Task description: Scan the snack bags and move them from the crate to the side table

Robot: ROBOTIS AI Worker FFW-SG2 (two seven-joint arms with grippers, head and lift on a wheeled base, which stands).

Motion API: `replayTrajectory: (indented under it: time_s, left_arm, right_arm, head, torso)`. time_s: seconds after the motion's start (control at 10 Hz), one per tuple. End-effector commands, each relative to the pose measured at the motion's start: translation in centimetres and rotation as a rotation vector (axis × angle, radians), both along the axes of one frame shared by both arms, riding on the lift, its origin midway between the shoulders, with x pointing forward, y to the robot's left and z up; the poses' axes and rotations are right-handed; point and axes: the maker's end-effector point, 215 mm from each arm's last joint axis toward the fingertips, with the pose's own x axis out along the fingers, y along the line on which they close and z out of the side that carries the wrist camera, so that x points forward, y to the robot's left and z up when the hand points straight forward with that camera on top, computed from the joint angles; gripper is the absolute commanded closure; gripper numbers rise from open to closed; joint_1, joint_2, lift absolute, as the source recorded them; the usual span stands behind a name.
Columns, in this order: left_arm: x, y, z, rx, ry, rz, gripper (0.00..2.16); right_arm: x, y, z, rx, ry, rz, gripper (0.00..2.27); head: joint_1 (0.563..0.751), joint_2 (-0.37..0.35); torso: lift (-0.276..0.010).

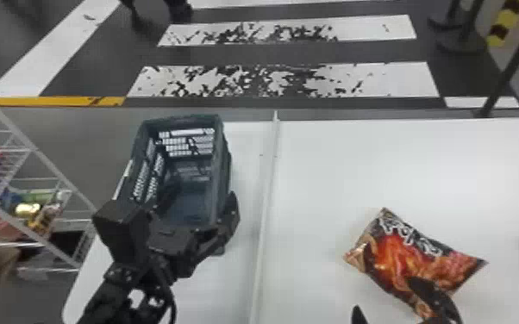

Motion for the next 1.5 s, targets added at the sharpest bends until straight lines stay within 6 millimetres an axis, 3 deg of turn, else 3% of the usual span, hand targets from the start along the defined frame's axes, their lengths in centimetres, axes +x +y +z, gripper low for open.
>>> replayTrajectory:
  time_s: [0.0,0.2,0.5,0.8,0.9,1.0,1.2,1.4]
  left_arm:
    - [-0.4,-0.2,0.1,-0.010,0.004,-0.001,0.07]
    - [-0.7,-0.6,-0.2,-0.012,0.013,-0.014,0.07]
    - [0.0,-1.3,0.0,-0.020,0.018,-0.057,0.07]
    - [-0.4,-1.1,-1.4,-0.037,0.053,-0.072,0.07]
    - [-0.4,-1.1,-1.6,-0.039,0.057,-0.073,0.07]
    - [-0.3,-1.1,-1.5,-0.042,0.054,-0.073,0.07]
    - [-0.1,-1.6,-1.2,-0.046,0.049,-0.080,0.07]
    - [0.0,-2.1,-1.2,-0.049,0.050,-0.087,0.07]
  right_arm:
    - [1.4,0.6,0.2,-0.011,-0.012,0.008,0.08]
    - [3.4,0.8,-1.2,-0.065,0.004,0.000,0.08]
    - [4.6,1.2,-2.5,-0.120,0.005,-0.007,0.08]
    - [7.2,-0.9,-4.5,-0.292,-0.018,-0.034,0.10]
    - [7.5,-2.2,-5.2,-0.330,0.002,-0.043,0.74]
    - [7.5,-2.5,-5.1,-0.328,0.003,-0.048,2.14]
    - [7.6,-1.9,-2.4,-0.270,-0.051,-0.042,2.25]
    - [8.8,-3.4,2.5,-0.133,-0.060,-0.088,2.25]
  head:
    - [0.695,0.173]
    - [0.695,0.174]
    - [0.695,0.162]
    - [0.695,0.139]
    - [0.695,0.130]
    - [0.695,0.123]
    - [0.695,0.102]
    - [0.695,0.097]
  torso:
    - [-0.087]
    - [-0.087]
    - [-0.087]
    - [-0.087]
    - [-0.087]
    - [-0.087]
    - [-0.087]
    - [-0.087]
